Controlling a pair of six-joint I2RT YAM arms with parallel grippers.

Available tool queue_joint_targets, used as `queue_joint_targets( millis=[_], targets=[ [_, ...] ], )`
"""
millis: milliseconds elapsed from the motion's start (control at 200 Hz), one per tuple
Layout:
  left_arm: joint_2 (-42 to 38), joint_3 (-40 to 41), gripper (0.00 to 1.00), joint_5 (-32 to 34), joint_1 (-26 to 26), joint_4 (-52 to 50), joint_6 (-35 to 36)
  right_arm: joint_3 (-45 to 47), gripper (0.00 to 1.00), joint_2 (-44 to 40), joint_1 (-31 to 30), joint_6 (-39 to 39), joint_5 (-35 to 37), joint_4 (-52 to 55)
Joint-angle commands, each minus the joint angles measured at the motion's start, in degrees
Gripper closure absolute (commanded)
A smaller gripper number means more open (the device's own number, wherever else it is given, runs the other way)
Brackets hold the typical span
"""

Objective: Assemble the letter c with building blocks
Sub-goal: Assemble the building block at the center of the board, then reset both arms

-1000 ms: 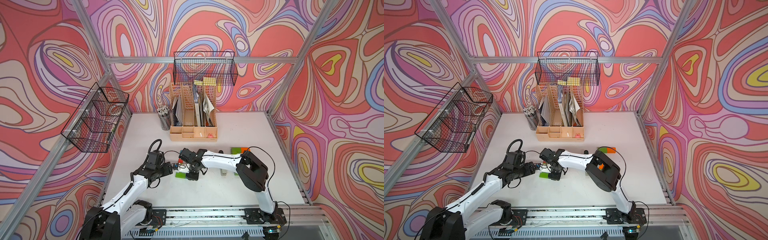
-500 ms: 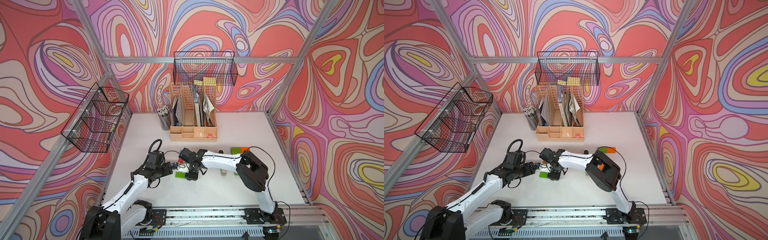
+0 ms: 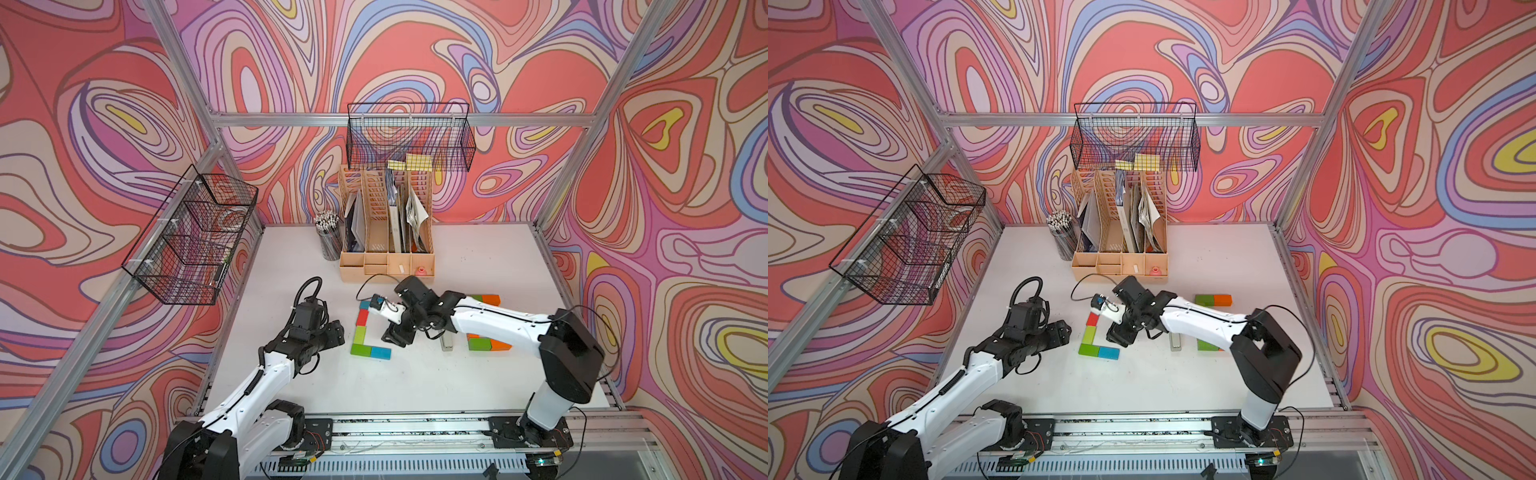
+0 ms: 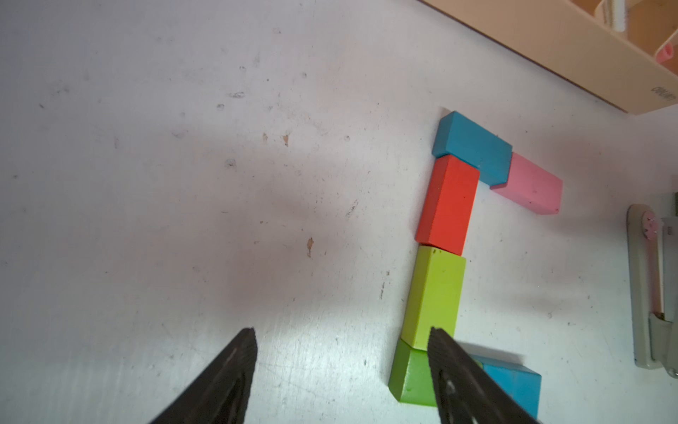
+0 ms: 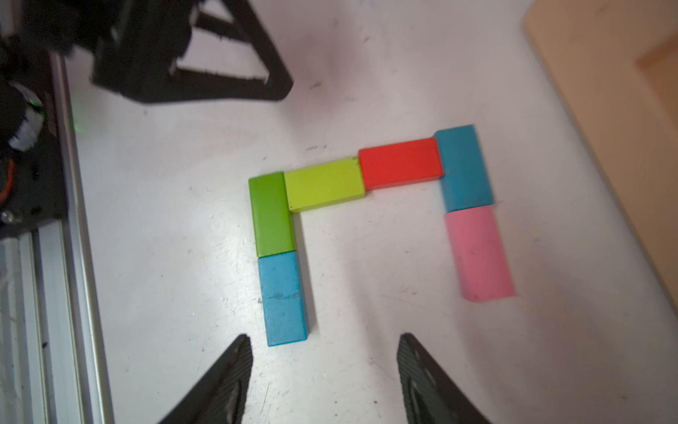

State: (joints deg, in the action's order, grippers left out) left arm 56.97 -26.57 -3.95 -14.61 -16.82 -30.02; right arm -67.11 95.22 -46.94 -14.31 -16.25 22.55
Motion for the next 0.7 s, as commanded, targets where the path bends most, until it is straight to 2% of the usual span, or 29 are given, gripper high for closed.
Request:
queue_joint_targets(
  millis=[0,160,255,340,376,426,556,616,696],
  targets=[
    [-0.5,-0.6,0.22,3.3,0.3,4.9,1.4,4.5,0.27,-5.2,4.5,8.4,1.6,-13.1],
    [0.5,-2.3,0.16,10.6,0.4,11.6,5.3,10.4,0.16,-10.9,10.9,14.8,15.0,-22.6],
    [2.3,-7.6,0.1,19.1,0.7,10.5,9.1,11.9,0.02,-12.8,12.8,14.3,26.9,-23.0],
    [4.4,-8.4,0.07,23.7,1.0,13.8,16.8,15.1,0.02,-14.6,15.6,12.5,34.3,-25.5],
    [5.0,-7.9,0.01,26.5,1.1,16.1,18.4,16.8,0.02,-15.7,17.7,12.5,34.7,-27.3],
    [5.9,-6.9,0.0,28.7,2.0,19.4,20.1,19.9,0.02,-17.5,21.2,13.4,33.8,-30.3],
    [7.3,-3.5,0.0,22.5,8.5,27.6,20.2,26.3,0.02,-19.8,31.5,16.1,30.4,-36.5],
    [8.0,0.1,0.01,19.9,11.6,32.7,19.3,29.1,0.02,-19.7,34.8,16.2,30.9,-39.4],
    [9.6,4.2,0.04,19.7,13.3,42.4,20.8,33.6,0.02,-19.1,37.6,16.0,31.0,-46.3]
  ],
)
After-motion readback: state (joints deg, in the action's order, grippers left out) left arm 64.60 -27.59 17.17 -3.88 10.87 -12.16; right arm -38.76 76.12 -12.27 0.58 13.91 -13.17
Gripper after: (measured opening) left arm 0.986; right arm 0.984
